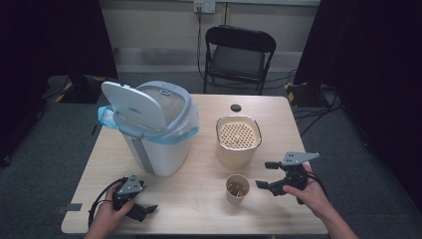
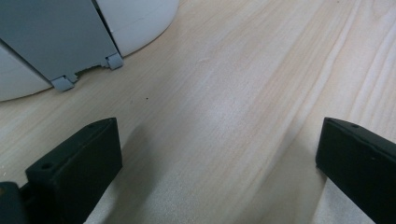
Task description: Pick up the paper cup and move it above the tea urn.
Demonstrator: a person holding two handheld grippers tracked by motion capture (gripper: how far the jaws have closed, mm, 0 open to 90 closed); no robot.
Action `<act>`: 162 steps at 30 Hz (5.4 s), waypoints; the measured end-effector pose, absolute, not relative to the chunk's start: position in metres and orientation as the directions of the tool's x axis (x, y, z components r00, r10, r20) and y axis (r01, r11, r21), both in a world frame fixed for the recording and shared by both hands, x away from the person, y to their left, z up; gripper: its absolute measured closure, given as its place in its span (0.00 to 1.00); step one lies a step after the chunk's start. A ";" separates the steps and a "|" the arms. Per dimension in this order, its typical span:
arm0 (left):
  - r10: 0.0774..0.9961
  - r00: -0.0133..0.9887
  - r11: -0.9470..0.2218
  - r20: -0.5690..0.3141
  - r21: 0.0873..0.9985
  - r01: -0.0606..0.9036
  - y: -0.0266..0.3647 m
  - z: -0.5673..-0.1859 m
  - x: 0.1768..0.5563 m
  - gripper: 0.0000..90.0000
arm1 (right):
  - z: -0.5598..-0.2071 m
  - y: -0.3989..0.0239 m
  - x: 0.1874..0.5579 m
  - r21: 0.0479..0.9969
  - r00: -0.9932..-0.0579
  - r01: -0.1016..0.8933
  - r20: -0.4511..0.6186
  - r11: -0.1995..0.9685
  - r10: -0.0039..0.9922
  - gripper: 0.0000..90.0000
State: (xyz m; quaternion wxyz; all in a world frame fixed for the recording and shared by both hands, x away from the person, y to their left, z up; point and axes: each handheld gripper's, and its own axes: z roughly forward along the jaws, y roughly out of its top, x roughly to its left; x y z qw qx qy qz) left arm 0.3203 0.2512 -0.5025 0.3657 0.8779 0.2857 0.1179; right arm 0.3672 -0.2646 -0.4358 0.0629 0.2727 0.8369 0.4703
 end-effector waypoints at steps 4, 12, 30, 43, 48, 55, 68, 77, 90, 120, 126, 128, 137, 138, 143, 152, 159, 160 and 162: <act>0.595 0.804 -0.560 -0.004 0.715 0.418 0.251 -0.503 0.320 0.00 | -0.442 -0.265 0.362 0.820 -0.852 0.393 0.154 0.417 0.501 0.16; 0.596 0.803 -0.559 -0.005 0.715 0.420 0.251 -0.503 0.319 0.00 | -0.459 -0.261 0.352 0.819 -0.871 0.380 0.161 0.430 0.464 0.16; 0.599 0.801 -0.558 -0.004 0.716 0.421 0.251 -0.503 0.319 0.00 | -0.479 -0.248 0.347 0.832 -0.893 0.356 0.168 0.425 0.418 0.16; 0.602 0.798 -0.558 -0.003 0.714 0.424 0.251 -0.503 0.318 0.00 | -0.490 -0.226 0.344 0.825 -0.908 0.338 0.159 0.454 0.388 0.16; 0.602 0.798 -0.558 -0.003 0.714 0.424 0.251 -0.503 0.318 0.00 | -0.492 -0.221 0.344 0.826 -0.913 0.330 0.157 0.456 0.376 0.16; 0.602 0.798 -0.558 -0.003 0.714 0.424 0.251 -0.503 0.318 0.00 | -0.493 -0.213 0.345 0.828 -0.913 0.335 0.169 0.449 0.370 0.16; 0.603 0.798 -0.557 -0.002 0.714 0.423 0.251 -0.503 0.318 0.00 | -0.492 -0.199 0.352 0.850 -0.925 0.306 0.157 0.430 0.347 0.19; 0.605 0.796 -0.554 -0.004 0.715 0.425 0.251 -0.503 0.318 0.00 | -0.495 -0.195 0.354 0.868 -0.931 0.276 0.135 0.413 0.339 0.24; 0.606 0.796 -0.553 -0.004 0.716 0.425 0.251 -0.503 0.318 0.00 | -0.495 -0.192 0.353 0.880 -0.937 0.245 0.106 0.407 0.334 0.28; 0.606 0.795 -0.556 -0.004 0.713 0.427 0.251 -0.503 0.318 0.00 | -0.464 -0.232 0.373 0.864 -0.907 0.257 0.061 0.433 0.417 0.30; 0.606 0.795 -0.557 -0.002 0.713 0.426 0.251 -0.503 0.318 0.00 | -0.459 -0.240 0.381 0.861 -0.897 0.262 0.050 0.437 0.439 0.30; 0.606 0.795 -0.556 -0.003 0.713 0.427 0.251 -0.503 0.318 0.00 | -0.457 -0.243 0.383 0.862 -0.894 0.263 0.049 0.433 0.446 0.30; 0.606 0.795 -0.556 -0.003 0.713 0.427 0.251 -0.503 0.318 0.00 | -0.455 -0.261 0.393 0.863 -0.870 0.285 0.051 0.416 0.491 0.30; 0.607 0.795 -0.556 -0.003 0.713 0.427 0.251 -0.503 0.318 0.00 | -0.455 -0.261 0.393 0.863 -0.870 0.285 0.051 0.416 0.491 0.30; 0.606 0.795 -0.556 -0.003 0.714 0.426 0.251 -0.503 0.318 0.00 | -0.454 -0.272 0.399 0.861 -0.856 0.299 0.051 0.412 0.514 0.30; 0.606 0.795 -0.556 -0.003 0.714 0.427 0.251 -0.503 0.318 0.00 | -0.451 -0.288 0.411 0.856 -0.832 0.325 0.056 0.402 0.552 0.30; 0.606 0.795 -0.556 -0.003 0.714 0.426 0.251 -0.503 0.318 0.00 | -0.446 -0.296 0.422 0.857 -0.819 0.329 0.050 0.396 0.571 0.30; 0.606 0.795 -0.556 -0.003 0.714 0.427 0.251 -0.503 0.318 0.00 | -0.445 -0.297 0.424 0.856 -0.818 0.330 0.048 0.399 0.574 0.30; 0.606 0.795 -0.556 -0.003 0.713 0.427 0.251 -0.503 0.318 0.00 | -0.443 -0.299 0.427 0.855 -0.816 0.329 0.043 0.402 0.577 0.30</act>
